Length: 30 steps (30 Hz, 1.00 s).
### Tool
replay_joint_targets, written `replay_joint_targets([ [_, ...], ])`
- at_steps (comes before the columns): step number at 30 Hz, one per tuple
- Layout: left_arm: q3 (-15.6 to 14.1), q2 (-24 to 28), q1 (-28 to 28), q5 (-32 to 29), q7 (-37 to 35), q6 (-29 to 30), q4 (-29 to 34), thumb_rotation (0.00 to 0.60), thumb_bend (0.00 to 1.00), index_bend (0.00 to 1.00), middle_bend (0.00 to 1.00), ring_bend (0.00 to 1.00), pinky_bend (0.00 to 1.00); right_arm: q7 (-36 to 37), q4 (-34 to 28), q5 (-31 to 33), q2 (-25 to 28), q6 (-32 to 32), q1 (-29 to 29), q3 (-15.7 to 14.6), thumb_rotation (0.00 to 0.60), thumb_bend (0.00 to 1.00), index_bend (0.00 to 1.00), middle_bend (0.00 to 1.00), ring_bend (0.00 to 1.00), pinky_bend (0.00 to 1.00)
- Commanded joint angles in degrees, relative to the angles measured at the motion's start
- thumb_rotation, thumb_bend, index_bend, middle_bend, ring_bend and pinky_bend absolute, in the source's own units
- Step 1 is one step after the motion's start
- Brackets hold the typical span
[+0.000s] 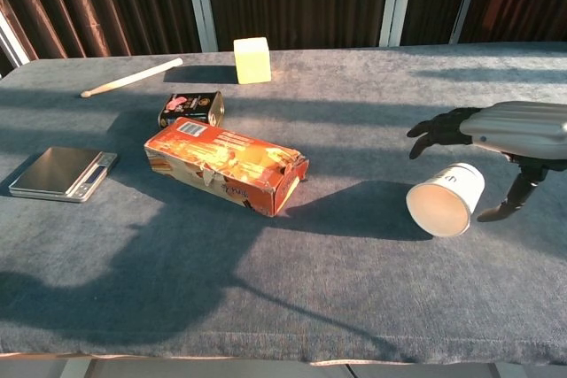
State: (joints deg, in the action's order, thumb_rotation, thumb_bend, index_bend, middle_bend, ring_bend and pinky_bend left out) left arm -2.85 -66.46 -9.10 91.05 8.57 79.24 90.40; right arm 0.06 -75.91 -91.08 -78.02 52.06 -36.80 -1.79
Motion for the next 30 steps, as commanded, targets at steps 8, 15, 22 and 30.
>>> replay_joint_targets([
  [8,0.0,0.0,0.0,0.0,-0.1,0.0,-0.1,0.6,0.41,0.24,0.1,0.14,0.33,-3.3,-0.2,1.2,-1.6,0.0,-0.1,0.1,0.6,0.3,0.53,0.34,0.27,0.35],
  [15,0.0,0.0,0.0,0.0,-0.1,0.0,0.0,0.6,0.41,0.24,0.1,0.14,0.33,0.1,4.3,-1.0,-4.1,4.9,1.3,-0.1,0.6,0.3,0.67,0.45,0.39,0.47],
  [22,0.0,0.0,0.1,0.0,0.2,0.0,0.0,0.6,0.41,0.24,0.1,0.14,0.33,24.7,8.9,-4.8,-6.0,12.5,2.5,-1.3,0.6,0.3,0.66,0.45,0.4,0.47],
  [30,0.0,-0.1,0.0,0.0,0.3,-0.1,-0.1,0.6,0.41,0.24,0.1,0.14,0.33,71.6,18.3,-8.5,-7.6,16.0,1.6,-5.9,0.6,0.3,0.57,0.45,0.37,0.47],
])
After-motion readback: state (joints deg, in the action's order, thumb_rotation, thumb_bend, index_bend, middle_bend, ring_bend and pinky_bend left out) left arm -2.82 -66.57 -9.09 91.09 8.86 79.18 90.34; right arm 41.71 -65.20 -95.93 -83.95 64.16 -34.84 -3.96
